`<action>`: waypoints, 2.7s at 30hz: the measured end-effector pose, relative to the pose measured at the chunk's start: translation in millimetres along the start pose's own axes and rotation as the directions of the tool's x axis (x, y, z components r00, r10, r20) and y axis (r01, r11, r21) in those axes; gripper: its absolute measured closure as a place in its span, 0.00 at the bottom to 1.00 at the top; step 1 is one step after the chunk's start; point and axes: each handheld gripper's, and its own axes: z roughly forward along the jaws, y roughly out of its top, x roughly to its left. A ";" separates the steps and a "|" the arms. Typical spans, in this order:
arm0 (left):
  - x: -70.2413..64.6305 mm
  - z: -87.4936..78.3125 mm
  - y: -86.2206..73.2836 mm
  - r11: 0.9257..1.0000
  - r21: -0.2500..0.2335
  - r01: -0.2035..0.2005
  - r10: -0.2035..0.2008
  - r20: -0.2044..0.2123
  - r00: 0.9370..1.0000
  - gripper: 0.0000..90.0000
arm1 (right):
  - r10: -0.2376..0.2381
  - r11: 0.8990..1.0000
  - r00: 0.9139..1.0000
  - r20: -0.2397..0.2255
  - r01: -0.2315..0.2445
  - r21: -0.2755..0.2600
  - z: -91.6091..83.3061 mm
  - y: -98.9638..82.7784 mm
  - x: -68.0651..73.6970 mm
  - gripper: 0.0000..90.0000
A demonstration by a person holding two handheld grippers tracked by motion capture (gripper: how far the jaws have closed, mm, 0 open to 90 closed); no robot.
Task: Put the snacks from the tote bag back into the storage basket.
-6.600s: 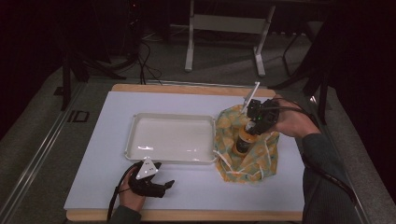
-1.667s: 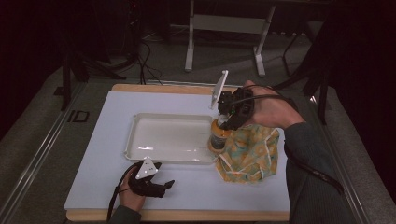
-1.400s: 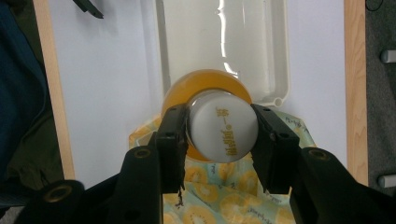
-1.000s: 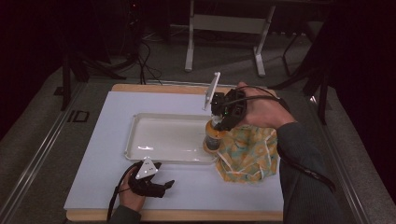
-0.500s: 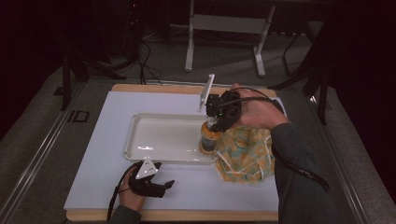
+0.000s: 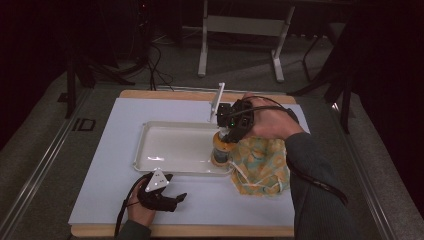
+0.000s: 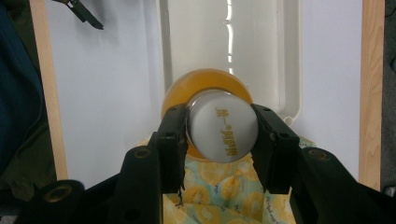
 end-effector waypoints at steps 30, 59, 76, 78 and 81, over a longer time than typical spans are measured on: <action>-0.2 0.0 0.0 1.000 0.000 -0.001 0.001 0.001 1.000 0.20 | -0.008 1.000 1.000 -0.018 0.009 0.029 31.4 -1.8 0.6 0.65; -0.5 0.2 -0.1 1.000 -0.002 0.002 -0.002 0.001 1.000 0.20 | 0.018 0.998 0.999 -0.041 -0.015 0.060 60.3 -6.9 -2.8 0.60; 0.1 0.9 0.1 1.000 0.004 0.005 -0.005 -0.002 1.000 0.20 | 0.110 0.994 0.994 0.010 -0.110 -0.001 43.3 -25.1 -6.2 0.42; 0.1 1.1 0.3 1.000 0.009 0.004 -0.004 -0.003 1.000 0.20 | 0.116 0.993 0.993 0.012 -0.116 -0.005 42.7 -30.6 -6.0 0.41; 0.0 1.7 0.5 1.000 0.015 0.005 -0.005 -0.005 1.000 0.20 | 0.125 0.992 0.992 0.017 -0.125 -0.021 40.6 -39.0 -5.2 0.41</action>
